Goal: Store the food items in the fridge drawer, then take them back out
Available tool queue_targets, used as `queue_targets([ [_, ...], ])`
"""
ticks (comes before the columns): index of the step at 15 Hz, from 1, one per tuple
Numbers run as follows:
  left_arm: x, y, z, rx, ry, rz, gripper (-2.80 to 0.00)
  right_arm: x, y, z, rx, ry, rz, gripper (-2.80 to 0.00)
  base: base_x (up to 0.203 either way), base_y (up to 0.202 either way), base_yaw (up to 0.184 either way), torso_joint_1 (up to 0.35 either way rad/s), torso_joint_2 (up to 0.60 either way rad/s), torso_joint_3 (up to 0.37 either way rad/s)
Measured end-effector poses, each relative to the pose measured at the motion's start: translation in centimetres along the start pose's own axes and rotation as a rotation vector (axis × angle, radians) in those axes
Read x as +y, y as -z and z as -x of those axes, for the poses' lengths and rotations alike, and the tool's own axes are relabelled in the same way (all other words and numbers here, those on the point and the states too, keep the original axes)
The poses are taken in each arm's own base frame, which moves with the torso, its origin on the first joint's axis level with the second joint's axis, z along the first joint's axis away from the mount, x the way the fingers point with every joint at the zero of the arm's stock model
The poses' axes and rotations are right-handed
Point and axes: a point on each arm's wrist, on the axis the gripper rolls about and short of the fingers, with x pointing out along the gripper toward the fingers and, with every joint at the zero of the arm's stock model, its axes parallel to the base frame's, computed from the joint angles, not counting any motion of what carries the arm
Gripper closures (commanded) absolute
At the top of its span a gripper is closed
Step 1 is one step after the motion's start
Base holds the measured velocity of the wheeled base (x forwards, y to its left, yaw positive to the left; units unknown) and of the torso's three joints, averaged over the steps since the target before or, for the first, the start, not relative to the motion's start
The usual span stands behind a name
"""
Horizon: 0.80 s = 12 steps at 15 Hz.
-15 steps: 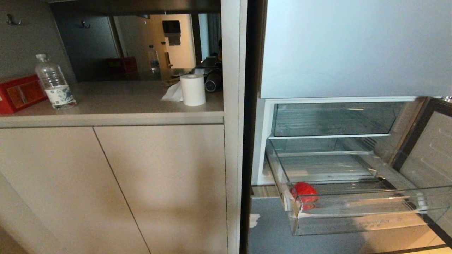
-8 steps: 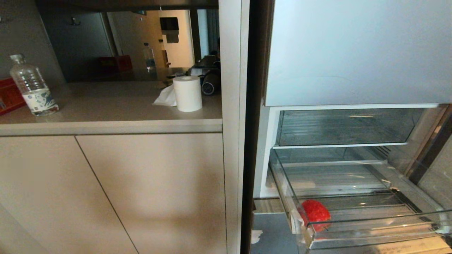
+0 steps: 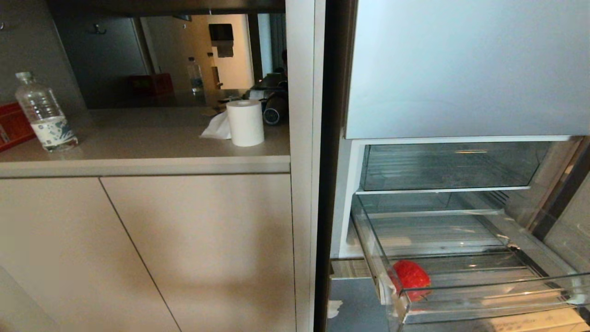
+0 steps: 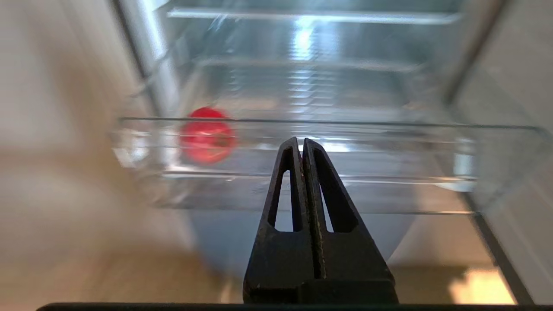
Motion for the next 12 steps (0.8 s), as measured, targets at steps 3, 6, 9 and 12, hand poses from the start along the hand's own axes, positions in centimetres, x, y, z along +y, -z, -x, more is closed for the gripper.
queue_targets([
  [3, 0.0, 0.0, 0.0, 0.000, 0.000, 0.000, 0.00, -0.2, -5.0, -5.3, 0.243, -0.078, -0.053, 0.00, 0.000, 0.000, 0.000, 0.000, 0.00, 0.000],
  [6, 0.0, 0.0, 0.0, 0.000, 0.000, 0.000, 0.00, -0.2, -6.9, -12.4, 0.513, -0.143, -0.111, 0.00, 0.000, 0.000, 0.000, 0.000, 0.00, 0.000],
  [9, 0.0, 0.0, 0.0, 0.000, 0.000, 0.000, 0.00, 0.8, -6.1, -18.3, 0.729, -0.203, -0.144, -2.80, 0.000, 0.000, 0.000, 0.000, 0.00, 0.000],
  [12, 0.0, 0.0, 0.0, 0.000, 0.000, 0.000, 0.00, 2.1, -4.8, -21.5, 0.852, -0.244, -0.150, -2.80, 0.000, 0.000, 0.000, 0.000, 0.00, 0.000],
])
